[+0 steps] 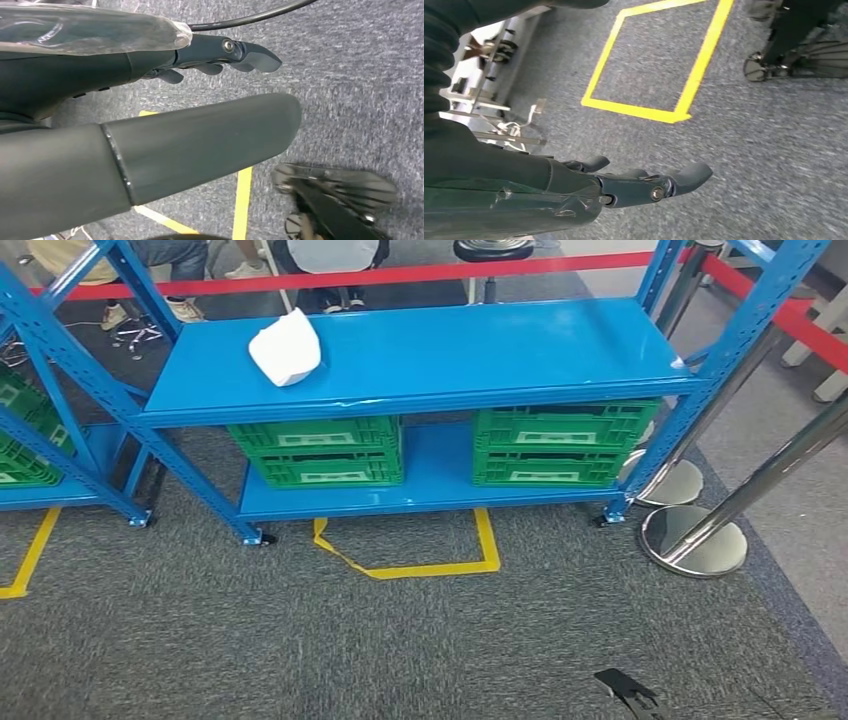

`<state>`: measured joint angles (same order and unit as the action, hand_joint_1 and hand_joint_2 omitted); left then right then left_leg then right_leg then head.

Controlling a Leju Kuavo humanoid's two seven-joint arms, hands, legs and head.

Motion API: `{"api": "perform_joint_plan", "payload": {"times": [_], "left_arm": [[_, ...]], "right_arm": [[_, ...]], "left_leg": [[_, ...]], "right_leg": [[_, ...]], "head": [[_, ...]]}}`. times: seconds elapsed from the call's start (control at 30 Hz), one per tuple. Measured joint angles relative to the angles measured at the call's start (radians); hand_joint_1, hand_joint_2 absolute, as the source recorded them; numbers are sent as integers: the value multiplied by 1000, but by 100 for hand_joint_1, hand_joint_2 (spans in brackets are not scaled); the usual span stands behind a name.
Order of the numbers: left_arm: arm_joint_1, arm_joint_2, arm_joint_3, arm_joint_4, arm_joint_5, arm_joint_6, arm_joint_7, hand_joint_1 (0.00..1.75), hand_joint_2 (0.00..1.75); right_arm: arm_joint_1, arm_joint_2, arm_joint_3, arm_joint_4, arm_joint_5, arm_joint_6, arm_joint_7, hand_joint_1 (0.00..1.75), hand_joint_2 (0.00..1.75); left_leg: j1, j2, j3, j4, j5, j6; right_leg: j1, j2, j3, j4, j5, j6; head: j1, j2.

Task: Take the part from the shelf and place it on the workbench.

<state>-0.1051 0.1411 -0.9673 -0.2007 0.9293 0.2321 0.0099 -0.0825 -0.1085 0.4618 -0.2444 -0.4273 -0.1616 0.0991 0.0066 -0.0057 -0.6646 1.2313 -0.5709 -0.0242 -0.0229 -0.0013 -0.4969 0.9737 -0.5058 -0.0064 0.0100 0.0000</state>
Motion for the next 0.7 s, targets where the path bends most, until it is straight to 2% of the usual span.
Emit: {"api": "perform_joint_plan", "payload": {"times": [0.07, 0.1, 0.13, 0.2, 0.27, 0.37, 0.43, 0.57, 0.7], "left_arm": [[0, 2, 0, 0, 0, 0, 0, 0, 0], [-1, 4, -1, 0, 0, 0, 0, 0, 0], [-2, 5, -1, 0, 0, 0, 0, 0, 0], [-3, 6, -1, 0, 0, 1, 0, 0, 0], [-1, 5, -3, 0, 1, 1, 0, 0, 0], [0, 4, -7, 0, 2, 1, 0, 0, 0], [-2, 4, -8, 0, 2, 1, 0, 0, 0], [-2, 4, -9, 0, 2, 1, 0, 0, 175], [-2, 3, -9, 0, 2, 2, 0, 0, 175]], "right_arm": [[0, 2, 2, 3, 0, 0, 1, 0, 175], [-1, 4, 2, 4, -1, 1, 2, 0, 175], [-1, 5, 3, 5, -2, 1, 3, 0, 175], [-2, 6, 4, 8, -4, 1, 5, 0, 175], [-1, 7, 4, 9, -5, 1, 6, 0, 175], [-1, 8, 5, 15, -6, 0, 8, 0, 175], [-2, 9, 6, 18, -7, 0, 9, 0, 175], [-2, 9, 8, 22, -8, 1, 9, 0, 175], [-2, 9, 11, 24, -5, -2, 9, 0, 175]], "left_leg": [[-3, 0, 45, -138, 87, 12], [-6, 1, 69, -199, 114, 18], [-10, 1, 85, -239, 126, 22], [-15, 1, 93, -257, 123, 28], [-12, 0, 104, -270, 127, 34], [-11, -1, 121, -283, 129, 29], [-11, -2, 122, -281, 123, 31], [-13, 0, 123, -278, 116, 35], [-15, 0, 123, -278, 116, 36]], "right_leg": [[1, 1, 12, -1, -10, 3], [2, 2, 15, -1, -16, 7], [3, 3, 16, -3, -21, 11], [3, 4, 20, -9, -27, 22], [3, 3, 30, -14, -26, 30], [9, 1, 44, -23, -12, 25], [9, 1, 56, -41, -19, 23], [8, 0, 63, -52, -26, 25], [6, 0, 62, -53, -26, 27]], "head": [[-3, 0], [-4, 0], [-5, 0], [-4, 0], [-2, 0], [7, 0], [12, 0], [16, 0], [16, 0]]}}
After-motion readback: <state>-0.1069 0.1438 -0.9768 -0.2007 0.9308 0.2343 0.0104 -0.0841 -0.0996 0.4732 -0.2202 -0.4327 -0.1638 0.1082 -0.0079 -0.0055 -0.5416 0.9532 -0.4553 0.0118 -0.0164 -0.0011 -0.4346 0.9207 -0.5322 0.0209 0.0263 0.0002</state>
